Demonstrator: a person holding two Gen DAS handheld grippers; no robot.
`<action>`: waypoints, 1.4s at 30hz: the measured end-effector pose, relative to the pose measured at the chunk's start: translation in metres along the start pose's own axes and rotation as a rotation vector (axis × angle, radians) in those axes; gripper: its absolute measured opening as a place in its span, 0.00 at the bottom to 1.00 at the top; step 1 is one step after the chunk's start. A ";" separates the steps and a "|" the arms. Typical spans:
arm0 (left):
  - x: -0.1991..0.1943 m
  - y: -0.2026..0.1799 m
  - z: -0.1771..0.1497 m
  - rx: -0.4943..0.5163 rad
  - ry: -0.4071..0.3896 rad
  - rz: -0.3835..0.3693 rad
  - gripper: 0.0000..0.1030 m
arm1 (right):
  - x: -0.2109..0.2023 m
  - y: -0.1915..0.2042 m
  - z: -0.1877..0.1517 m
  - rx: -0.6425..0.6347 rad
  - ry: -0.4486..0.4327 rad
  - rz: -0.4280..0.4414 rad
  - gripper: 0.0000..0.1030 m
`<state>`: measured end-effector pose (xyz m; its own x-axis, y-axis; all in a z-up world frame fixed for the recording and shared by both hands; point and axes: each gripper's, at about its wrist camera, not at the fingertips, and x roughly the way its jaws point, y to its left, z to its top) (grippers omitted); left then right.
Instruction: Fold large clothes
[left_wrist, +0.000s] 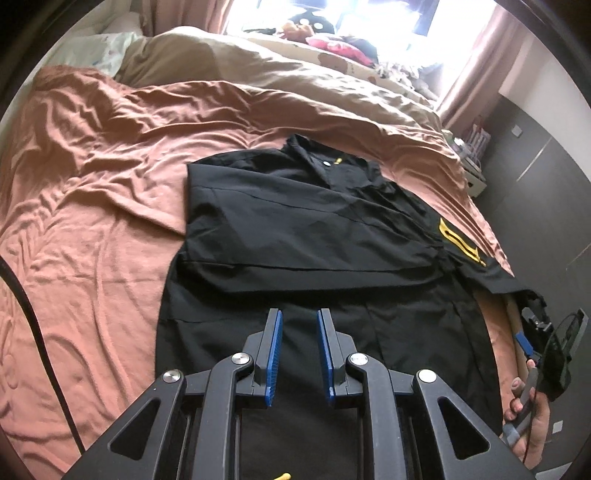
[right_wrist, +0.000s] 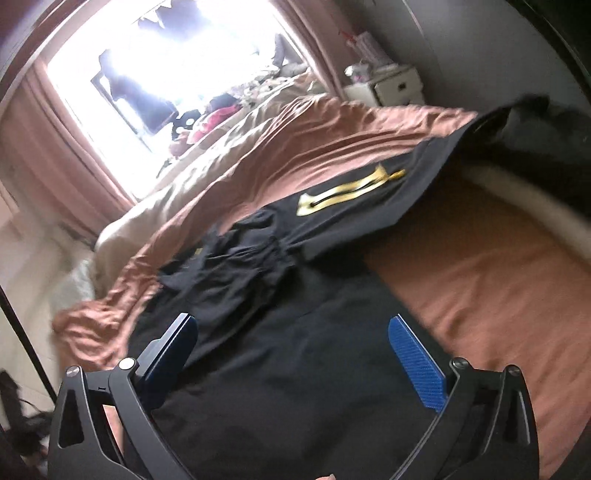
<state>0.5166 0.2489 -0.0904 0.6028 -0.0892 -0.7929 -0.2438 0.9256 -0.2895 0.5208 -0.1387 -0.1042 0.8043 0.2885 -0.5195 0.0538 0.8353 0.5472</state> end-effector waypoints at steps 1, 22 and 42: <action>0.001 -0.003 -0.001 0.005 0.001 -0.001 0.20 | 0.001 -0.003 0.002 0.009 0.004 0.001 1.00; 0.136 -0.123 0.012 0.201 0.143 -0.023 0.20 | 0.057 -0.087 0.052 0.310 -0.111 -0.032 0.66; 0.231 -0.117 0.021 0.150 0.214 -0.039 0.20 | 0.088 -0.052 0.068 0.246 -0.155 0.065 0.01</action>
<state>0.7002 0.1283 -0.2284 0.4309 -0.1874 -0.8827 -0.0982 0.9627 -0.2523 0.6291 -0.1886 -0.1339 0.8903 0.2470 -0.3826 0.1262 0.6735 0.7283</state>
